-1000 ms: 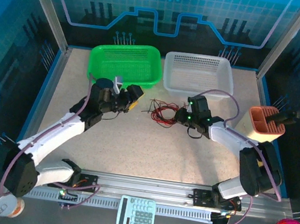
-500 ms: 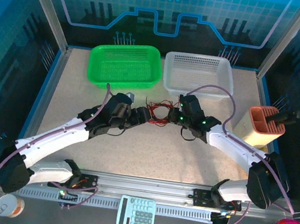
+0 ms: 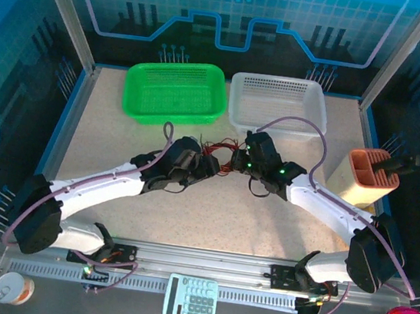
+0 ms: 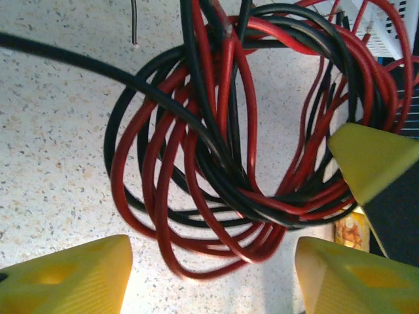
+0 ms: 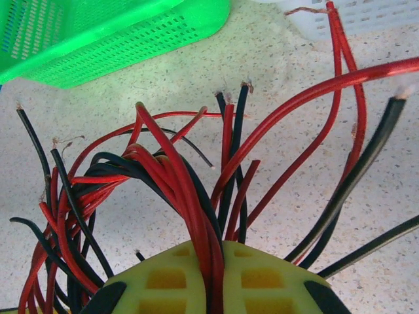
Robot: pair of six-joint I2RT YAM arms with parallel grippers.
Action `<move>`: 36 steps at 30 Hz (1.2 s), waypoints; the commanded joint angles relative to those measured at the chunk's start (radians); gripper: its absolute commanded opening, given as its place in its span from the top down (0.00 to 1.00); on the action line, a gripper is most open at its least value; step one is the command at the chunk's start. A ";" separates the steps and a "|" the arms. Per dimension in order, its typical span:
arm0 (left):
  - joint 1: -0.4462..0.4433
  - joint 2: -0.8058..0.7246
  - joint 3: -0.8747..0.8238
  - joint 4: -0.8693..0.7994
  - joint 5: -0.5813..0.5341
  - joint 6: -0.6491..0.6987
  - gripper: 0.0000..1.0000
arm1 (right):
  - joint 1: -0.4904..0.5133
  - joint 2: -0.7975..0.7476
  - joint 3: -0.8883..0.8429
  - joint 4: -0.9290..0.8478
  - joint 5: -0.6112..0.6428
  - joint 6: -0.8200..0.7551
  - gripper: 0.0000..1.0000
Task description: Untangle the cables
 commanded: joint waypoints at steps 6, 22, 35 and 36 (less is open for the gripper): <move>-0.004 0.051 0.047 0.041 -0.068 -0.020 0.70 | 0.031 -0.019 0.022 0.019 0.001 0.028 1.00; 0.139 -0.053 -0.076 0.206 0.049 -0.029 1.00 | -0.078 -0.014 -0.129 0.063 0.004 0.025 1.00; 0.378 -0.178 -0.243 0.286 0.296 -0.064 1.00 | -0.161 0.156 -0.146 0.168 -0.075 -0.032 1.00; 0.410 -0.187 -0.267 0.296 0.314 -0.079 1.00 | -0.164 0.159 -0.145 0.151 -0.047 -0.036 1.00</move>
